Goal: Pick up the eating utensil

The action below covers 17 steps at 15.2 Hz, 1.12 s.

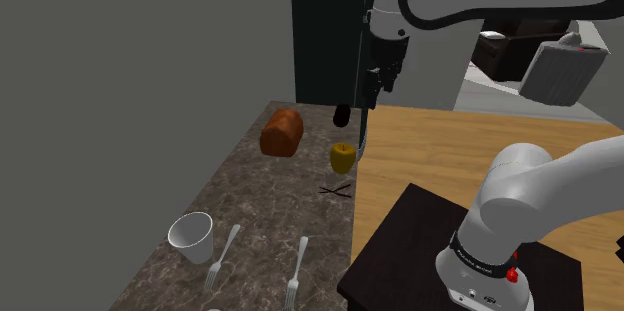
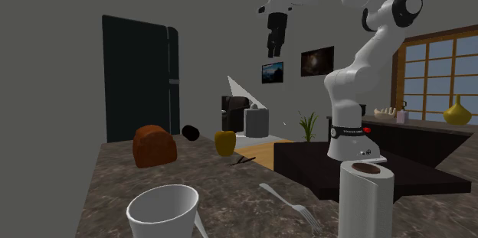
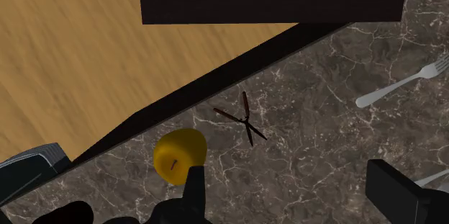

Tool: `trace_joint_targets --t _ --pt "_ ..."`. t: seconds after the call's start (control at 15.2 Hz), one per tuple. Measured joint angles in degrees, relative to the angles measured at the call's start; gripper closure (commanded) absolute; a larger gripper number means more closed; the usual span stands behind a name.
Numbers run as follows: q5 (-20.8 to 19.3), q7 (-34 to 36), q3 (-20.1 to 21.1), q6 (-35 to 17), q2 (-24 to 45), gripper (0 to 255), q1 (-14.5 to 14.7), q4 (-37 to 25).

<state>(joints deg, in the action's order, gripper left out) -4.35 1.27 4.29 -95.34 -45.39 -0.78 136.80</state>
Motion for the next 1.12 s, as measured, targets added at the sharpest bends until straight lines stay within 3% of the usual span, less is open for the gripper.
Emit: trace_joint_targets --t 0.2,0.66,1.12 --pt "0.8 2.4 1.5 -1.2 0.2 0 0.1 1.0" --pt "5.5 16.3 10.8 -9.0 2.4 0 1.0 6.9" --pt "8.3 31.9 21.8 -18.4 11.8 0 0.2 7.1"
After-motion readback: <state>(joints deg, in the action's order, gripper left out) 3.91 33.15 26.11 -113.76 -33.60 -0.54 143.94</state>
